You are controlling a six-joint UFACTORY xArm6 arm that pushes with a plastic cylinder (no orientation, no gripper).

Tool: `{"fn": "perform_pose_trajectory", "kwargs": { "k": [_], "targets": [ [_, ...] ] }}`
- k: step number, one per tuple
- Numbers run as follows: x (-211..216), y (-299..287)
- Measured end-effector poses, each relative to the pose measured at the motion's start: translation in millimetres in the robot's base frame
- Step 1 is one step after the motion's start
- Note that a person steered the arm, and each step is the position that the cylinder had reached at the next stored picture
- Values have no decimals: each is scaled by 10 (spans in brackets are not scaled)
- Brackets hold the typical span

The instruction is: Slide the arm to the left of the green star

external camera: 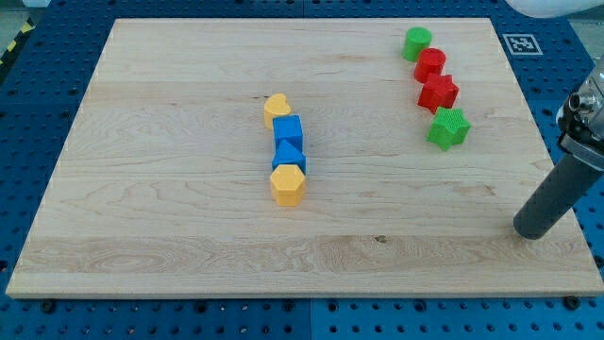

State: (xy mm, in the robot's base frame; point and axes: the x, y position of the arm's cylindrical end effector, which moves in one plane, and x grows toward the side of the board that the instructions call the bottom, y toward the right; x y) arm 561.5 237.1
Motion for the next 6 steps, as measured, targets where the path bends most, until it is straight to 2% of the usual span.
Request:
{"fn": "perform_pose_trajectory", "kwargs": {
  "k": [3, 5, 6],
  "targets": [
    [-65, -56],
    [-612, -632],
    [-640, -671]
  ]
}}
